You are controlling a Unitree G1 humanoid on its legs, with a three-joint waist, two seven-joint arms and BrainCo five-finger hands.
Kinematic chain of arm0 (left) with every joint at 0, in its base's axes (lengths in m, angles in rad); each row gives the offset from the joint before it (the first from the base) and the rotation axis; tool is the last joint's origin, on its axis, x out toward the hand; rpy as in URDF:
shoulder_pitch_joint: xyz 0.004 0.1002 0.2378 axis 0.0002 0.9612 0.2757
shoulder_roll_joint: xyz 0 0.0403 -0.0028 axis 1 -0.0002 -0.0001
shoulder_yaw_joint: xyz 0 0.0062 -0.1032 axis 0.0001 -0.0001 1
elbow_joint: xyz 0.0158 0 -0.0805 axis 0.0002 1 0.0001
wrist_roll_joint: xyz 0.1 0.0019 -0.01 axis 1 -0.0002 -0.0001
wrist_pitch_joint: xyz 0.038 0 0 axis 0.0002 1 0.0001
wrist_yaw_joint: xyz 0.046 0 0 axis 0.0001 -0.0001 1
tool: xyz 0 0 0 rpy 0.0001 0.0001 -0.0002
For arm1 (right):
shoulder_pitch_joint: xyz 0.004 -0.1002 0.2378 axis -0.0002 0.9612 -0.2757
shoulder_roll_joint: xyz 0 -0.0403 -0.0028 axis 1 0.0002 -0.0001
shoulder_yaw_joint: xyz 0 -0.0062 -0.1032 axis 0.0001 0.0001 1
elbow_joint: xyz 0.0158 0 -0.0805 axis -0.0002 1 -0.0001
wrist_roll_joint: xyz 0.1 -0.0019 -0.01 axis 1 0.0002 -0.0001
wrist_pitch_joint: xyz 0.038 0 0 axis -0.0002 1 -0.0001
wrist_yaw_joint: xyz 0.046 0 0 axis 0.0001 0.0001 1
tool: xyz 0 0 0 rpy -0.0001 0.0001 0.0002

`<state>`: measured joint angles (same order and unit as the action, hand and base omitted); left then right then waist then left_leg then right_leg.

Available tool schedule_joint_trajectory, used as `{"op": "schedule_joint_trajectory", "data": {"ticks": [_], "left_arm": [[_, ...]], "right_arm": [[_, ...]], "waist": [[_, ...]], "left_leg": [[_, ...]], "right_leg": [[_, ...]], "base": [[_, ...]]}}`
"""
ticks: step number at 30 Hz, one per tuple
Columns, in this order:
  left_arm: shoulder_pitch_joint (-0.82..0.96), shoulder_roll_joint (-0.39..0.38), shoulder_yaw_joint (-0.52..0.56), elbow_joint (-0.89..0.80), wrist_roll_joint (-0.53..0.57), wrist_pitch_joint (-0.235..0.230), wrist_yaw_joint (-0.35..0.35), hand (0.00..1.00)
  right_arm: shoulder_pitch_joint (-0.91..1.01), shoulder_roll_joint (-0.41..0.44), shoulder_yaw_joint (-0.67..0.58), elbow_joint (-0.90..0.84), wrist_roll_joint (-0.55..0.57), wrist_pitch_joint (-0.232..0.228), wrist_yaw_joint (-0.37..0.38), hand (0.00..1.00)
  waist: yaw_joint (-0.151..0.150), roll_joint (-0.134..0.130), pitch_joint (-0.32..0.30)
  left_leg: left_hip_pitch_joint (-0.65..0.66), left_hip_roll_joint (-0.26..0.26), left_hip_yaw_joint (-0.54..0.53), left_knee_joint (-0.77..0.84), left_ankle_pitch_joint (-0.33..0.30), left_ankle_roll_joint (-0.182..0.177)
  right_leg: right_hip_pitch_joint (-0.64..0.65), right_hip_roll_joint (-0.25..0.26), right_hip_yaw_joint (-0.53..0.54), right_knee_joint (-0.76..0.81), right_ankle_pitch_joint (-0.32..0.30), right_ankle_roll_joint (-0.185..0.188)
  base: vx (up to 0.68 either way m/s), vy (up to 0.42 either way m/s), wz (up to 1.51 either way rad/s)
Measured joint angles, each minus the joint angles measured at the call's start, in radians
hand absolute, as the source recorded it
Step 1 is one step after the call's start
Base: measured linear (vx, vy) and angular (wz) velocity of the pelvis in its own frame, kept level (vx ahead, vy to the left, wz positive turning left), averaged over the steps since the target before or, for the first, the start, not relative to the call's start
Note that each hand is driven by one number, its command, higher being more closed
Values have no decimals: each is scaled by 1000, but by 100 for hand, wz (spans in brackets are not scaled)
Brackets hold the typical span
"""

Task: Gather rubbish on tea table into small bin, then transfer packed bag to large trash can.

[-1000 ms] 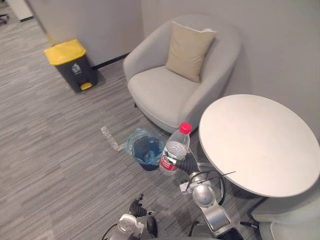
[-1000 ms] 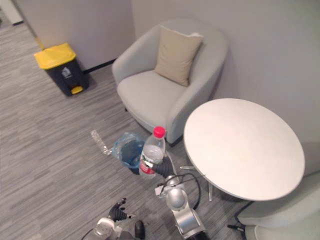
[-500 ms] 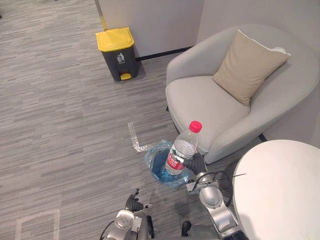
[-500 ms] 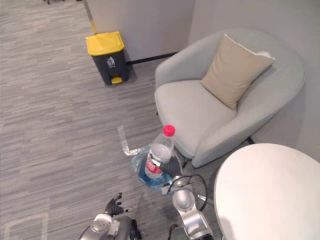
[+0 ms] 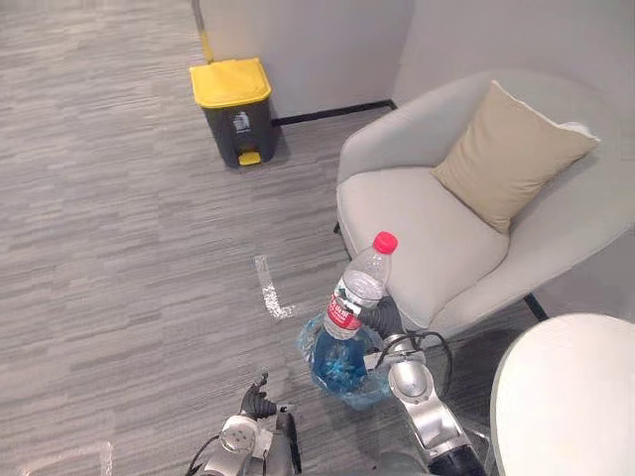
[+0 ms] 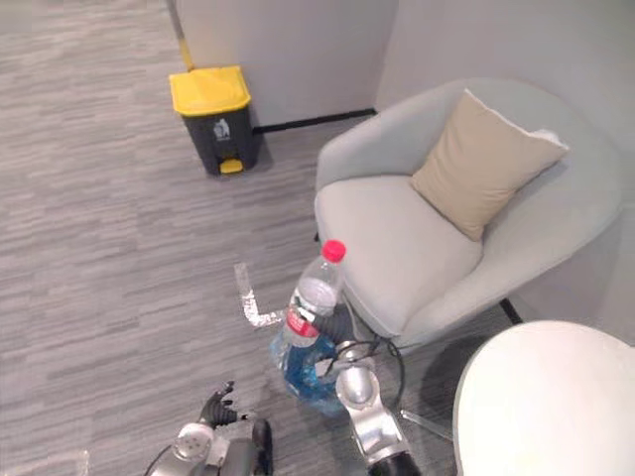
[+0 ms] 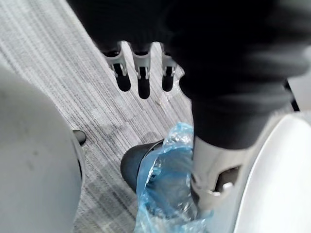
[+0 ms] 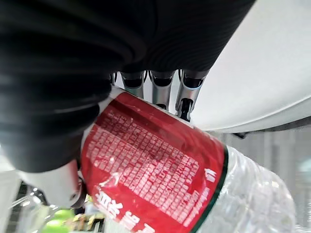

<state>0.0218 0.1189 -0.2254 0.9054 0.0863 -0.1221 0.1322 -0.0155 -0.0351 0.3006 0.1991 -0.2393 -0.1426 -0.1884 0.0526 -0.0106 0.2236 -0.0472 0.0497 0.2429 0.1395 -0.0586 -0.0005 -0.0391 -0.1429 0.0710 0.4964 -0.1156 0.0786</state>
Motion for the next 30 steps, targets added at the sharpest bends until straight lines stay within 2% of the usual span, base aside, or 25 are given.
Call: {"op": "schedule_joint_trajectory", "data": {"ticks": [1,2,3,4,5,6,7,8,9,10,11,14,16,18,22,30], "left_arm": [[-1,1,0,7,0,-1,-1,0],[-2,0,1,6,0,-2,0,0],[-2,-2,9,11,0,-2,1,0],[-2,-1,16,17,-2,-1,2,0],[0,7,23,19,-10,-2,1,0],[-5,24,26,12,-9,-6,1,0],[-9,23,37,10,-10,-9,1,0],[-14,8,50,9,-12,-12,2,0],[-15,3,52,9,-14,-13,2,0],[-22,-9,53,8,-22,-23,3,0],[-32,-15,54,8,-32,-26,8,0],[-56,-13,72,9,-32,-26,22,0],[-92,-7,88,5,-48,-27,24,0],[-98,-8,87,-37,-52,-23,26,0],[-51,-28,82,-230,-75,-26,37,0],[-28,-69,131,-478,-109,-25,36,0]], "right_arm": [[0,-16,7,17,-5,5,4,100],[0,-18,8,20,-8,7,5,100],[3,-28,19,30,-27,7,10,100],[1,-29,22,34,-36,6,13,100],[-4,-25,35,50,-37,4,13,100],[-9,-15,41,63,-37,3,13,100],[-17,-18,47,76,-37,3,14,100],[-40,-27,59,98,-37,4,15,100],[-46,-33,61,101,-37,4,14,100],[-63,-55,72,102,-38,5,14,100],[-78,-65,79,102,-38,5,14,100],[-122,-65,92,102,-38,5,11,100],[-176,-66,98,102,-38,4,7,100],[-219,-67,102,116,-46,4,-5,100],[-308,-66,105,187,-77,8,-15,100],[-431,-78,53,165,-90,9,-60,100]], "waist": [[-9,4,18],[-10,8,27],[-12,22,34],[-13,22,34],[-15,9,30],[-12,-36,28],[-8,-31,27],[-4,-4,29],[-4,6,34],[-1,34,53],[2,47,65],[1,42,86],[0,23,114],[1,30,139],[16,62,187],[40,66,230]], "left_leg": [[28,-3,-12,-2,-17,11],[40,-2,-14,-1,-22,15],[49,0,-21,1,-32,10],[47,0,-24,4,-33,9],[33,-11,-34,6,-36,3],[-3,-42,-63,42,-47,-9],[-35,-41,-75,80,-54,-15],[-101,-25,-102,142,-69,-23],[-119,-19,-112,162,-75,-24],[-167,3,-132,217,-90,-31],[-205,16,-149,264,-103,-35],[-258,32,-171,320,-110,-45],[-329,31,-174,379,-119,-50],[-390,32,-183,433,-134,-50],[-542,32,-198,564,-168,-53],[-820,85,-157,679,-161,-44]], "right_leg": [[-39,-7,-8,110,17,7],[-53,-11,-7,140,1,1],[-74,-5,-12,143,-79,-10],[-82,1,-13,102,-103,-7],[-81,5,-33,-32,-86,-11],[-101,-22,-74,-123,-42,2],[-100,-28,-91,-141,-60,11],[-108,-15,-110,-164,-66,11],[-112,-10,-118,-165,-64,9],[-122,7,-137,-156,-61,4],[-141,21,-153,-136,-63,0],[-191,31,-169,-68,-72,-13],[-272,21,-170,26,-108,-20],[-328,17,-172,86,-135,-22],[-480,-1,-166,230,-176,-19],[-771,1,-150,359,-179,-21]], "base": [[13,17,-21],[-8,16,4],[-11,13,8],[-31,5,25],[-14,-61,58],[-2,-104,66],[48,-151,68],[48,-130,39],[27,-120,43],[-12,-99,36],[-15,-88,31],[-49,-72,12],[-129,-66,13],[-178,-36,16],[-228,13,11],[-155,-9,-3]]}}
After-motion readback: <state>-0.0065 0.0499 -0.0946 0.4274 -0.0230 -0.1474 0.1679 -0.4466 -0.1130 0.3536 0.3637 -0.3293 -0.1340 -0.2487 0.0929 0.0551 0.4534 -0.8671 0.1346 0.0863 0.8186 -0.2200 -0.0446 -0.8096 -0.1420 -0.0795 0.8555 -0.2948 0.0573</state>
